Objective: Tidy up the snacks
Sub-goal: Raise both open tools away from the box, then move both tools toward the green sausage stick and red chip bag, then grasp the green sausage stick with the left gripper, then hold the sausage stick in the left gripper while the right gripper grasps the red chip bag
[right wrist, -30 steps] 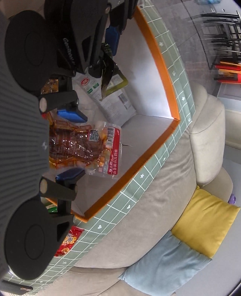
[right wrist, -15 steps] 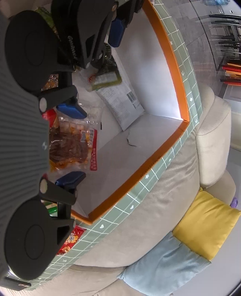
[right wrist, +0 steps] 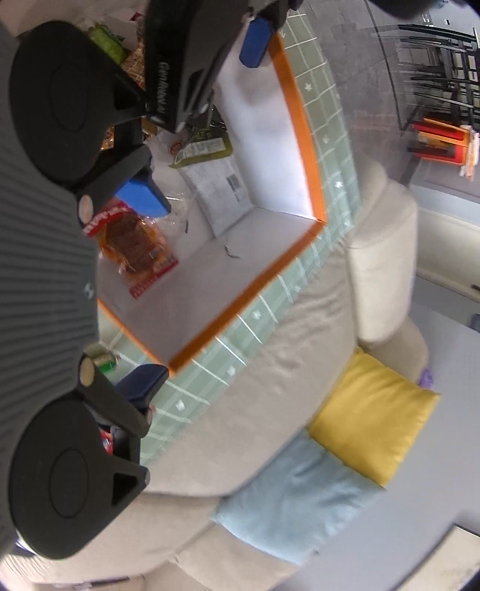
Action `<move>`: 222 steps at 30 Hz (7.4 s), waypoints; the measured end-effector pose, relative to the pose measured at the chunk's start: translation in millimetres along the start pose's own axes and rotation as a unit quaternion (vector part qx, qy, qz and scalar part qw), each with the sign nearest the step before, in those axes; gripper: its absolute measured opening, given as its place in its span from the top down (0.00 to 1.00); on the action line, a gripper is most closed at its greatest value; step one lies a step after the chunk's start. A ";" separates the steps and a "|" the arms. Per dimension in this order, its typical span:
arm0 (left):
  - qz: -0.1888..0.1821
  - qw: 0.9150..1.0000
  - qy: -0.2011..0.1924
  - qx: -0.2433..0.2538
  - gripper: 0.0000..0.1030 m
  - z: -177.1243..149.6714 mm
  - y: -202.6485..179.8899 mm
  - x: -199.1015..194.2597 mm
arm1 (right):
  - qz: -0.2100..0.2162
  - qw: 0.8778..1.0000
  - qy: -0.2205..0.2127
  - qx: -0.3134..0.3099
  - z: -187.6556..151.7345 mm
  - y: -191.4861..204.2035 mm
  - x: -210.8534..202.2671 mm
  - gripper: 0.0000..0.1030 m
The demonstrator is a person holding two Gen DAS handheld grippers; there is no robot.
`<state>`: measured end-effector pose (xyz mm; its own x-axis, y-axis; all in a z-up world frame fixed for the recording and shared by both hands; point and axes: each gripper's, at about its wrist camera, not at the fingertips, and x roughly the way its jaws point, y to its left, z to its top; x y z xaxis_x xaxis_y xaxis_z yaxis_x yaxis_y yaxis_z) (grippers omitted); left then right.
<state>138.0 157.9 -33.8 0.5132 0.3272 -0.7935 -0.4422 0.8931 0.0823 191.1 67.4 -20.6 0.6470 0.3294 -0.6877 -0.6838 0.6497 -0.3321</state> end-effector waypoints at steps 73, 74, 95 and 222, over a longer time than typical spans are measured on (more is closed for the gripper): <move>-0.146 0.988 0.038 0.043 0.38 14.1 -248.1 71.6 | -0.072 0.950 -0.029 0.304 -217.8 -214.0 23.6 0.18; -0.138 0.989 0.038 0.048 0.38 14.3 -249.7 74.3 | -0.070 0.950 -0.032 0.302 -215.0 -217.0 27.8 0.18; -0.158 0.983 0.028 0.089 0.65 19.4 -246.6 97.4 | 0.056 0.982 -0.011 0.180 -177.9 -238.2 125.7 0.58; -0.225 0.955 0.095 0.170 0.69 -129.2 -144.8 -13.2 | 0.093 0.982 -0.010 0.165 -263.2 -76.9 -50.0 0.04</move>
<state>100.2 -15.5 -113.1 0.4381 -0.1462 -0.8870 0.0732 0.9892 -0.1269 122.5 -179.4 -130.6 0.5295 0.4756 -0.7025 -0.6468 0.7622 0.0285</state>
